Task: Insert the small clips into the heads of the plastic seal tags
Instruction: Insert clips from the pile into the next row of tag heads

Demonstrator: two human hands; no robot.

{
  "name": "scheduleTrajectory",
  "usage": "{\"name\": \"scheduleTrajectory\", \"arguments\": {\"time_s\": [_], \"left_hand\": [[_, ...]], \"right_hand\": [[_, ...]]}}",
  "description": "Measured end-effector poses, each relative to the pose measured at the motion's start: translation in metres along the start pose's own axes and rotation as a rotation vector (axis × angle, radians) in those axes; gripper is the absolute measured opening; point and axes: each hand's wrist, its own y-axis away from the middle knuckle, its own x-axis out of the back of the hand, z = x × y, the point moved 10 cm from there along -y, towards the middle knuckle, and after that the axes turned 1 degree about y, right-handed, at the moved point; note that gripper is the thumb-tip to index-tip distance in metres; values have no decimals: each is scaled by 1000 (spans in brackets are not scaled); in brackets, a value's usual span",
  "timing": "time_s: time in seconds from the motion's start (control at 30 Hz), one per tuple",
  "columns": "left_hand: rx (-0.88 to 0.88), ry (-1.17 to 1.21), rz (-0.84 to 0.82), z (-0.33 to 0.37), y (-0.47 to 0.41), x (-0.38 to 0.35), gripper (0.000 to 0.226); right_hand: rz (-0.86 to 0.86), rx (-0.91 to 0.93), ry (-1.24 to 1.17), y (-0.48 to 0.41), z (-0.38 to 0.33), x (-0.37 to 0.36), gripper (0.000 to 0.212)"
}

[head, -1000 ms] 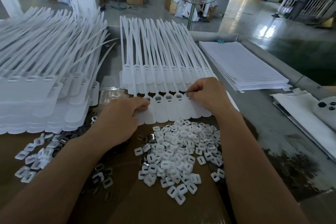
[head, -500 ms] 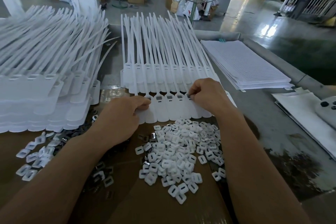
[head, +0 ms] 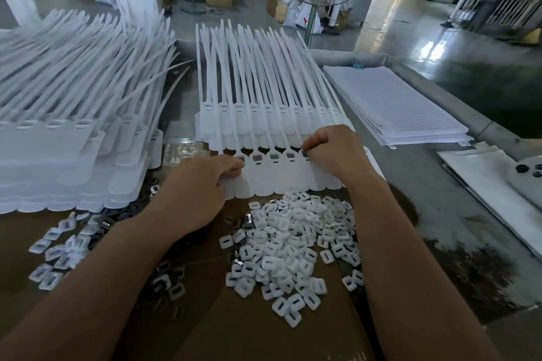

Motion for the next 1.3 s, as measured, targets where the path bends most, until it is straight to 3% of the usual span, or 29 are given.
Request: {"name": "scheduleTrajectory", "arguments": {"time_s": [0.37,0.47,0.53,0.63,0.73,0.87,1.3], "left_hand": [[-2,8,-1,0,0,0,62],[0,2,-5,-1,-1,0,63],[-3,-14,-4,0,-1,0,61],[-13,-56,18,1,-2,3,58],[-38,-93,19,3,-3,3,49],[-61,-74,0,5,-2,3,39],[-95,-99,10,6,-1,1,49]], "right_hand": [[0,40,29,-1,0,2,25],[13,140,-90,6,-19,8,22],[-117,235,-148,17,-42,-3,19],[-423,382,-7,47,-73,-41,15],[-579,488,125,70,-91,-69,15],[-648,533,160,85,-102,-81,16],[-738,569,357,100,-98,-100,14]]}}
